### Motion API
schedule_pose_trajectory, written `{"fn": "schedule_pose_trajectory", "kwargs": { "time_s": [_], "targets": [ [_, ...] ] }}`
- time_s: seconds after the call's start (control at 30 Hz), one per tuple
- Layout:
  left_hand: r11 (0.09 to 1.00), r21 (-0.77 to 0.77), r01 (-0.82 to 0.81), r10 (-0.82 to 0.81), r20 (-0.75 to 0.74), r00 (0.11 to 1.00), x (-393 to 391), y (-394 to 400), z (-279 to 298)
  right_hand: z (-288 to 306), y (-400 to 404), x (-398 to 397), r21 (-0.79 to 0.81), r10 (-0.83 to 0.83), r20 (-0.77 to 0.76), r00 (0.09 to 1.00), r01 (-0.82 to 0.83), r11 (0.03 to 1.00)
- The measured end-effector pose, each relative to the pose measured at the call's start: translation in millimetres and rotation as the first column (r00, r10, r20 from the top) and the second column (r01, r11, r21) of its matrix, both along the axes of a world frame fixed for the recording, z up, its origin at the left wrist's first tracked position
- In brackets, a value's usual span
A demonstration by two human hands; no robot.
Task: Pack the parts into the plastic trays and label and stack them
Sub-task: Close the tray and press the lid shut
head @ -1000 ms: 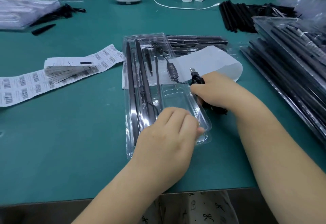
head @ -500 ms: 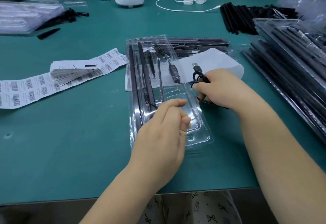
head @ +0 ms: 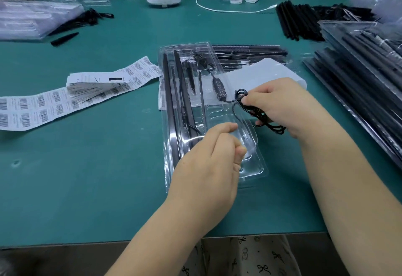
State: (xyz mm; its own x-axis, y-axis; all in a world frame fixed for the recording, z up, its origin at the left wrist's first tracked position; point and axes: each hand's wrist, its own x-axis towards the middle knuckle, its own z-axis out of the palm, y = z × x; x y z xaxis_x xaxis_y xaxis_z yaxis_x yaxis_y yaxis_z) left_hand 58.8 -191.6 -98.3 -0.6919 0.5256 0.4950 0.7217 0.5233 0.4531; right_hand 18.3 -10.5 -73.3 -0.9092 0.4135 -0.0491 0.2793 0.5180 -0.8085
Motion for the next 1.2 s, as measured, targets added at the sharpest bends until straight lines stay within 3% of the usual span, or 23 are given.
{"fn": "schedule_pose_trajectory", "kwargs": {
  "time_s": [0.17, 0.3, 0.53, 0.6, 0.73, 0.8, 0.87, 0.97, 1.1, 1.2],
  "targets": [
    [1.0, 0.02, -0.008, 0.008, 0.022, 1.0, -1, 1, -2, 1, -8, 3, -0.096, 0.044, -0.036, 0.998, -0.047, 0.994],
    [1.0, 0.015, -0.02, 0.019, 0.019, 1.0, -2, 1, -2, -3, -18, 8, 0.074, -0.045, -0.067, 0.997, 0.05, 0.996],
    [0.998, 0.06, 0.022, -0.025, 0.043, 0.999, -3, 0, -3, -21, -31, 26, -0.094, -0.066, -0.089, 0.994, 0.057, 0.994],
    [0.997, 0.07, 0.028, -0.032, 0.048, 0.998, -3, -1, -3, -20, -30, 32, 0.011, -0.126, -0.088, 0.988, 0.128, 0.992],
    [0.995, 0.087, 0.042, -0.044, 0.023, 0.999, -4, 0, -3, -18, -40, 50, 0.478, -0.155, -0.01, 0.988, 0.14, 0.867],
    [0.996, 0.079, 0.039, -0.039, 0.005, 0.999, -3, 1, -4, -21, -47, 56, 0.546, -0.118, -0.074, 0.99, 0.139, 0.826],
    [0.997, 0.067, 0.036, -0.037, 0.011, 0.999, -3, 1, -4, -26, -53, 60, 0.53, -0.021, -0.204, 0.979, 0.129, 0.838],
    [0.997, 0.058, 0.043, -0.045, 0.024, 0.999, -3, 0, -4, -31, -56, 62, 0.494, 0.088, -0.141, 0.986, -0.007, 0.87],
    [0.999, 0.015, 0.035, -0.036, 0.015, 0.999, -2, 0, -4, -29, -50, 55, 0.232, -0.067, -0.178, 0.982, 0.108, 0.967],
    [0.999, 0.01, 0.045, -0.045, 0.0, 0.999, -2, 2, -3, -28, -46, 46, 0.169, -0.16, -0.16, 0.974, 0.186, 0.968]
  ]
}}
